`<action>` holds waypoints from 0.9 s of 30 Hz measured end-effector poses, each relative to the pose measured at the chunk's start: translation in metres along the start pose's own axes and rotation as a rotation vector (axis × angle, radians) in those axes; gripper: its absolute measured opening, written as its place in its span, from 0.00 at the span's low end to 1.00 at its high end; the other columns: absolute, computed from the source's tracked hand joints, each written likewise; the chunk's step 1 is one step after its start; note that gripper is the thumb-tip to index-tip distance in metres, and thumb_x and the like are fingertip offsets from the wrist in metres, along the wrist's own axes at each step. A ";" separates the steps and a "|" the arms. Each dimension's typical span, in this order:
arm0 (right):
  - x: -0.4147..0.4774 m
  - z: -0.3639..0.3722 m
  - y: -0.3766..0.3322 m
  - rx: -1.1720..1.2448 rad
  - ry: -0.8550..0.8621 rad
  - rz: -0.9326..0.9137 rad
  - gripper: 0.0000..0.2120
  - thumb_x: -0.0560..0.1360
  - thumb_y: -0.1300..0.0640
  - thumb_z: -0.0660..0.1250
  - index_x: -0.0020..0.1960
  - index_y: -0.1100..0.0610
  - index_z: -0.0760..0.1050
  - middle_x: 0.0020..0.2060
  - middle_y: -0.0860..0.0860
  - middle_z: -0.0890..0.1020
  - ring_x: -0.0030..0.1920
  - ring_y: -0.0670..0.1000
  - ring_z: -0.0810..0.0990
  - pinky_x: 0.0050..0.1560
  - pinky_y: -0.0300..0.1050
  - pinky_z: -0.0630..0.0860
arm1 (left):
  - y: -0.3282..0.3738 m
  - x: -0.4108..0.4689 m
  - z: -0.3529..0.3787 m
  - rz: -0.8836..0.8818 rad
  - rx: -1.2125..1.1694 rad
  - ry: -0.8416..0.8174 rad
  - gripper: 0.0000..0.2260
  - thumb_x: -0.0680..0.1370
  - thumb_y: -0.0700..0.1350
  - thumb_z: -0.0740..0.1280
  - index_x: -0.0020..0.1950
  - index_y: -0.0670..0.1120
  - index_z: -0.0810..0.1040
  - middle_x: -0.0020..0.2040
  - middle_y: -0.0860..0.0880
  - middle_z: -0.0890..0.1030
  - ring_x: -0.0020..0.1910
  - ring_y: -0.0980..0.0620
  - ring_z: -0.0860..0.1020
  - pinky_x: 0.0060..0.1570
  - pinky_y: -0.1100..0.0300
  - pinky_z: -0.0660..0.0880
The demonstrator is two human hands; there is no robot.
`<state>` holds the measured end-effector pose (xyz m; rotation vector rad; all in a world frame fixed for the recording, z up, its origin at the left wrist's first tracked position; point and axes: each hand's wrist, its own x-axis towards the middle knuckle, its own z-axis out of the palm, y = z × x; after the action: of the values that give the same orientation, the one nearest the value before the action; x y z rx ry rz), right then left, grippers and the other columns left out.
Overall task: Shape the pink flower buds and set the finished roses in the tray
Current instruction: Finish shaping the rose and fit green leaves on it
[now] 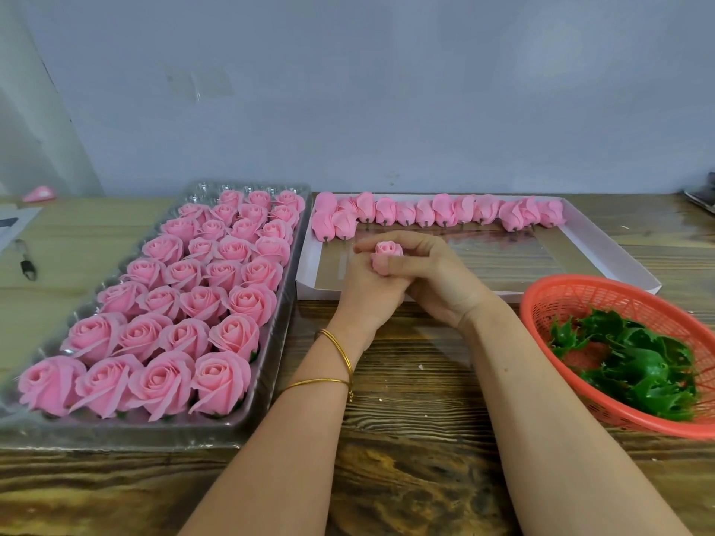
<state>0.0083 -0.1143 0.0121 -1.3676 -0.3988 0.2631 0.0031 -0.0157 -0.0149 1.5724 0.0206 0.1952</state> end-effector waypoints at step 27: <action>0.004 0.028 -0.003 -0.294 0.348 -0.233 0.14 0.76 0.52 0.71 0.41 0.63 0.82 0.32 0.58 0.82 0.36 0.46 0.79 0.40 0.36 0.77 | 0.001 0.000 -0.008 0.359 0.410 0.183 0.07 0.75 0.44 0.66 0.51 0.47 0.79 0.41 0.54 0.80 0.39 0.61 0.76 0.35 0.78 0.68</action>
<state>-0.0004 -0.0884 0.0196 -1.6031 -0.3081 -0.2340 0.0021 -0.0078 -0.0135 1.9545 -0.0850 0.6496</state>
